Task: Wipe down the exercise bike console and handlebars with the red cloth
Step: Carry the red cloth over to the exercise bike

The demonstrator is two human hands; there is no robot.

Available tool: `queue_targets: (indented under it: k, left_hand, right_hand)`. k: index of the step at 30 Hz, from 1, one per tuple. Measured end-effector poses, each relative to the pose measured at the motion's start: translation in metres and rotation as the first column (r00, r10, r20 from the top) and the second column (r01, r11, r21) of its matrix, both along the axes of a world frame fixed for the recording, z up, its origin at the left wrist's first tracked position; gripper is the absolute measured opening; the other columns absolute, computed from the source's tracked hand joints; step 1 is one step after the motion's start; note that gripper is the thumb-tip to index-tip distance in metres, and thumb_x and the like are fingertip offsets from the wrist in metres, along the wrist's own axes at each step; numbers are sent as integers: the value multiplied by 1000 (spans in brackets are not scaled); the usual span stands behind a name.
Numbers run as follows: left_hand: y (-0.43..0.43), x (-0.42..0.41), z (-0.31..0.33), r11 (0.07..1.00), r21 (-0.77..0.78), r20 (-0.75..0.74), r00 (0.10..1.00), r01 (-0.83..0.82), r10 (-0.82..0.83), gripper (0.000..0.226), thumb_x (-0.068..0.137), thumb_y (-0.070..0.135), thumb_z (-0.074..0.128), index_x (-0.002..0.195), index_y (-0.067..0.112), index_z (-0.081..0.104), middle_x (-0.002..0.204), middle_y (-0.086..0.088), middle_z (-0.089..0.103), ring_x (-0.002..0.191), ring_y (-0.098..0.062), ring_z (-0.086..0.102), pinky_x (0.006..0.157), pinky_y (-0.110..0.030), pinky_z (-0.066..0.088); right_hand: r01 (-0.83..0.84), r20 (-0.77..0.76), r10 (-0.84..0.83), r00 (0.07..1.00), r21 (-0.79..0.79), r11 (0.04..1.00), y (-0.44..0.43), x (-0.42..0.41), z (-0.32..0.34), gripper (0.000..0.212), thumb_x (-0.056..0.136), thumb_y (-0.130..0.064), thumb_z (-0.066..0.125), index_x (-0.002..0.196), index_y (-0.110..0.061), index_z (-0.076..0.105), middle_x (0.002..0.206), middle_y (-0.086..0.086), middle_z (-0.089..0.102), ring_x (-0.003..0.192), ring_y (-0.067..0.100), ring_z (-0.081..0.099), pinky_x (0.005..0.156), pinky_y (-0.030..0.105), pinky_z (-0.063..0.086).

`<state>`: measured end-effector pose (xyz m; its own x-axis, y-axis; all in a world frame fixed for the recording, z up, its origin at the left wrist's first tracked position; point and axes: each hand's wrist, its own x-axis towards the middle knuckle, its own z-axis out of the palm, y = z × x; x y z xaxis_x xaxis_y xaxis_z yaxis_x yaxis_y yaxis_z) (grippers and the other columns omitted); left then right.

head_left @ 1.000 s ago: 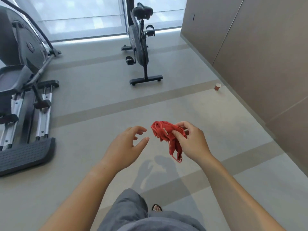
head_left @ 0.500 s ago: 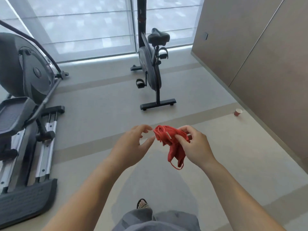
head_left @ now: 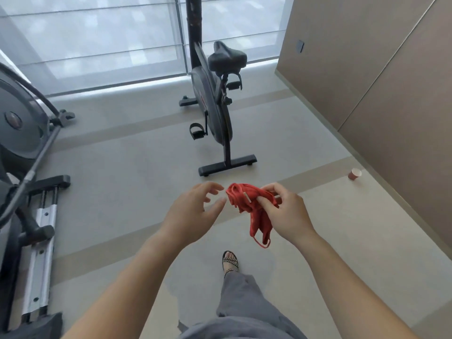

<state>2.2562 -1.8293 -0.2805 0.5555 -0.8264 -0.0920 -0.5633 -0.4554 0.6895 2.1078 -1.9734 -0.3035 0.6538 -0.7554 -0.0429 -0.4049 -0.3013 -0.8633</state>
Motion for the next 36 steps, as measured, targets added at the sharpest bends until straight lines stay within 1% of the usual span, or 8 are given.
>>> queue_targets:
  k: [5, 10, 14, 18, 23, 27, 31, 36]
  left_hand:
    - [-67, 76, 8, 999, 31, 15, 1000, -22, 21, 25, 89, 42, 51, 112, 33, 55, 111, 13, 60, 98, -6, 59, 82, -30, 48]
    - [-98, 142, 1, 992, 47, -22, 992, -121, 122, 27, 89, 42, 52, 114, 33, 55, 111, 15, 59, 97, -4, 58, 77, -24, 43]
    - [-97, 198, -5, 976, 83, -53, 977, -201, 205, 28, 89, 42, 51, 116, 34, 54, 112, 16, 58, 97, -2, 57, 77, -22, 42]
    - [-100, 280, -11, 953, 42, -44, 952, -300, 302, 26, 89, 40, 52, 114, 33, 55, 109, 16, 59, 95, -4, 58, 74, -21, 40]
    - [-103, 405, -10, 937, 15, -38, 936, -349, 349, 25, 89, 42, 52, 112, 34, 55, 108, 15, 59, 95, -3, 58, 75, -22, 40]
    - [-99, 502, 6, 931, 10, 0, 931, -366, 366, 27, 87, 48, 49, 111, 39, 54, 108, 20, 57, 96, 0, 57, 70, -18, 39]
    - [-106, 589, 19, 936, 16, 61, 934, -352, 351, 26, 88, 47, 49, 112, 38, 54, 112, 19, 57, 96, 0, 55, 72, -22, 37]
    - [-145, 673, 40, 966, 0, 97, 962, -258, 256, 28, 88, 49, 48, 113, 37, 54, 113, 19, 57, 98, -2, 54, 78, -23, 39]
  right_hand:
    - [-18, 39, 17, 999, 14, 1000, -72, 87, 7, 9, 84, -25, 64, 78, -29, 62, 64, -16, 64, 61, -4, 59, 52, 8, 43]
    - [-118, 21, 118, 993, 3, 993, -120, 171, 0, 7, 85, -26, 63, 79, -30, 61, 74, -13, 66, 69, -2, 59, 59, 8, 44]
    - [-199, -29, 200, 979, 22, 980, -136, 244, -9, 6, 85, -26, 63, 80, -29, 62, 74, -13, 66, 72, 0, 60, 65, 17, 48]
    - [-305, -62, 304, 951, -13, 952, -140, 340, -14, 13, 85, -26, 63, 75, -32, 58, 74, -12, 65, 73, 0, 59, 61, 11, 44]
    - [-377, -53, 375, 925, -19, 926, -139, 474, -11, 4, 86, -27, 62, 83, -30, 61, 80, -9, 65, 75, 1, 59, 63, 13, 45]
    - [-377, -32, 376, 926, -40, 925, -144, 566, 9, 0, 87, -27, 61, 87, -27, 62, 81, -9, 65, 73, 0, 60, 61, 7, 44]
    - [-353, -5, 353, 936, -41, 935, -153, 642, 21, 2, 88, -26, 61, 90, -26, 62, 83, -8, 66, 78, 4, 60, 69, 20, 49]
    - [-277, 22, 278, 960, -29, 960, -181, 705, 29, 3, 88, -29, 61, 86, -31, 61, 80, -11, 66, 73, -4, 59, 59, 11, 46]
